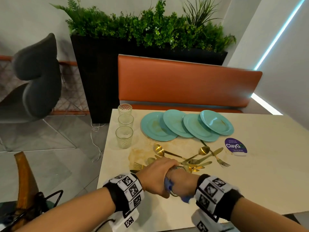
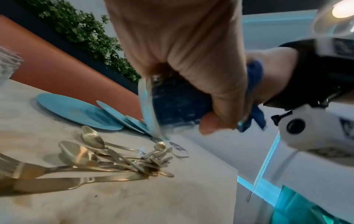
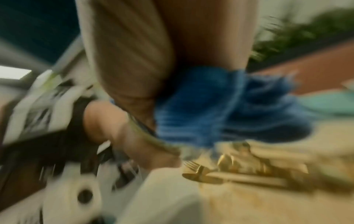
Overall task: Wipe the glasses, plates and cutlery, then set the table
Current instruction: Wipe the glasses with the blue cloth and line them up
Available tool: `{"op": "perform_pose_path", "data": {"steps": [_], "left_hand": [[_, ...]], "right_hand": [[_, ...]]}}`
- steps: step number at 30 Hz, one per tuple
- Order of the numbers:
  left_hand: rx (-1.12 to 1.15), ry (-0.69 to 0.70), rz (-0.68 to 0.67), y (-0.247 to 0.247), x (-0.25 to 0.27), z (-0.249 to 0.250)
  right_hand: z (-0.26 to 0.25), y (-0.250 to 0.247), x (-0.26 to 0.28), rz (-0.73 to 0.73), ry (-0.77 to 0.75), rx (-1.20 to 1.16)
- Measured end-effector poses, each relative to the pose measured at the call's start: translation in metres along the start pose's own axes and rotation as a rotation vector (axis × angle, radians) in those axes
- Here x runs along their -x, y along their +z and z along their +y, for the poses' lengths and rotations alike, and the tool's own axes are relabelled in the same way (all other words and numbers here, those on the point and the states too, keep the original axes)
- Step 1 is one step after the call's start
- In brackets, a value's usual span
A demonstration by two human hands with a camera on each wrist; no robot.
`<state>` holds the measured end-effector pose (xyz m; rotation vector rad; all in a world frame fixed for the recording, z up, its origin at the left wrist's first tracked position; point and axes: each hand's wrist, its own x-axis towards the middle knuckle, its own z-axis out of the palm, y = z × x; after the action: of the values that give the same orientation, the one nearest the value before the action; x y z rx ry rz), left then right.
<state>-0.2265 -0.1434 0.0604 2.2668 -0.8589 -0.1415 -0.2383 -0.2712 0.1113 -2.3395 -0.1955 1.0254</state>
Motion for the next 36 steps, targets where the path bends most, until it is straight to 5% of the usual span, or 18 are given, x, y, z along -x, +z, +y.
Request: {"op": "perform_pose_path", "data": {"steps": [3, 5, 7, 11, 13, 15, 17, 21, 23, 30, 36], "left_hand": [[-0.054, 0.097, 0.319, 0.005, -0.001, -0.005], [-0.014, 0.101, 0.391, 0.002, -0.005, -0.009], [0.034, 0.007, 0.217, -0.008, -0.006, -0.011], [0.008, -0.094, -0.211, -0.020, -0.001, -0.007], [-0.012, -0.092, -0.218, -0.019, 0.000, -0.005], [-0.034, -0.087, -0.155, -0.013, 0.002, -0.010], [-0.048, -0.048, -0.036, -0.004, 0.005, -0.016], [-0.036, 0.039, 0.416, 0.009, 0.007, -0.023], [0.033, 0.028, 0.533, 0.008, 0.007, -0.028], [0.461, -0.272, 0.578, -0.021, 0.024, -0.056], [0.370, -0.411, 0.692, -0.021, 0.057, -0.102]], "right_hand": [[-0.006, -0.003, 0.003, 0.084, -0.076, -0.834], [-0.006, -0.004, -0.005, 0.200, -0.083, -0.934], [-0.009, -0.002, -0.007, 0.197, -0.164, -0.568], [-0.009, 0.003, -0.012, -0.102, -0.094, 0.509], [-0.015, 0.004, -0.009, -0.177, -0.074, 0.572], [-0.015, -0.002, -0.004, -0.145, -0.096, 0.372], [-0.012, -0.006, -0.002, -0.125, -0.021, -0.093], [-0.010, 0.000, -0.013, 0.032, -0.063, -0.944], [-0.018, 0.001, -0.018, 0.092, -0.080, -1.046], [-0.025, -0.018, -0.010, 0.089, -0.237, -1.066], [-0.019, -0.056, -0.018, 0.183, -0.263, -1.246]]}}
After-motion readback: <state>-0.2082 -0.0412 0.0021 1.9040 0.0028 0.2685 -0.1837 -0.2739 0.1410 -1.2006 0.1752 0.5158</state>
